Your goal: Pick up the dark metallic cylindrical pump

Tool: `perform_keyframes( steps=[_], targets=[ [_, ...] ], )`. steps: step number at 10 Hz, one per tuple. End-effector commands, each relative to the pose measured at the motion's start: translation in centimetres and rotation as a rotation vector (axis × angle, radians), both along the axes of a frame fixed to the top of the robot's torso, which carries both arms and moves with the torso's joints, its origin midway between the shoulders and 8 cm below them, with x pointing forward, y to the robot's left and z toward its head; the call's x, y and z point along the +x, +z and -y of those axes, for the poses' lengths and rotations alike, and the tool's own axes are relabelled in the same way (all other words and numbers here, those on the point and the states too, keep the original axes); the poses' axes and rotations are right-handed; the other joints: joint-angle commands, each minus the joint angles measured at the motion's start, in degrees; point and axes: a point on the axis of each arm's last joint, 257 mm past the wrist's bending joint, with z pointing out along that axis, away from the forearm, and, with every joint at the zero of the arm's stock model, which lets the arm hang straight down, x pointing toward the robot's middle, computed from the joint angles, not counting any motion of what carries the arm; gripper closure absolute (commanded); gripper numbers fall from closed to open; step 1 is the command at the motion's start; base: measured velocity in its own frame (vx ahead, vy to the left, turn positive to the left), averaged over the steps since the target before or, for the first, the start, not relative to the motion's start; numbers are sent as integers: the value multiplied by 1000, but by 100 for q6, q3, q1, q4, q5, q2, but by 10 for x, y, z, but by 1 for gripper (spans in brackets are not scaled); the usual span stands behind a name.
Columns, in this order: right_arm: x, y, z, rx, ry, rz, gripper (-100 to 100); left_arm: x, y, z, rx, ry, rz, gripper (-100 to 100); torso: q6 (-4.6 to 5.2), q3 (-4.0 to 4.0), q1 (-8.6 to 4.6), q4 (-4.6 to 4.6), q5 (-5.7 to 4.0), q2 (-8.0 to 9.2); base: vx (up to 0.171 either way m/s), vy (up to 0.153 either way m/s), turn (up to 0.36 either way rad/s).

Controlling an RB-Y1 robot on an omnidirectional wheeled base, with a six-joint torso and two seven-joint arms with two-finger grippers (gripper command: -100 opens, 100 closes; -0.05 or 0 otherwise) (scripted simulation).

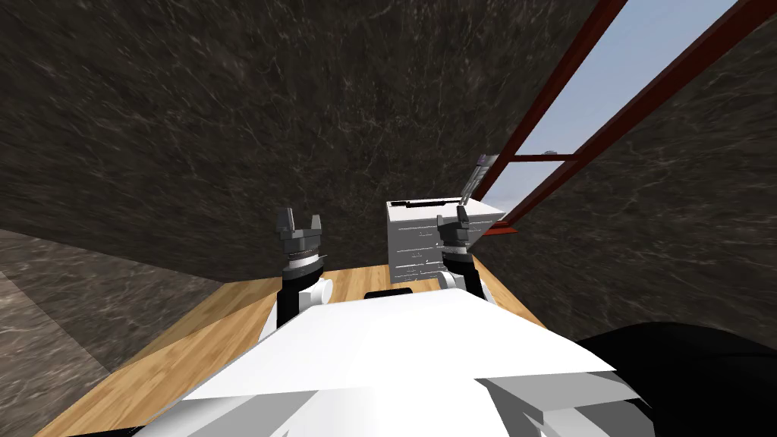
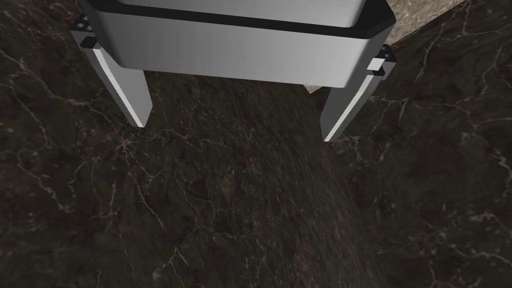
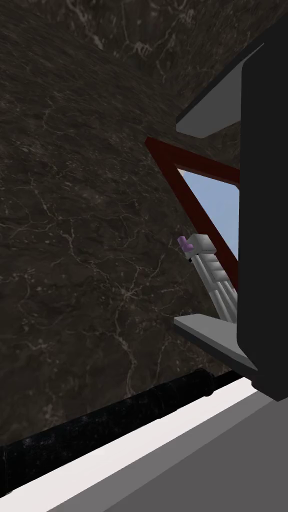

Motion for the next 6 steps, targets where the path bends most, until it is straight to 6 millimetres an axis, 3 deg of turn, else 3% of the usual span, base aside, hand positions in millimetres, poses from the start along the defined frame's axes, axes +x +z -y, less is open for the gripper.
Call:
perform_keyframes(
  steps=[1, 6],
  targets=[
    [3, -3, -8, -45, 27, -9, -100, 0, 0, 0, 0, 0, 0, 0, 0, 0, 0, 0, 0, 0, -25, 3, 47],
    [13, -17, -30, -173, 100, -33, -100, 0, 0, 0, 0, 0, 0, 0, 0, 10, 2, 4, 1, 16, -48, 13, 63]
  ],
)
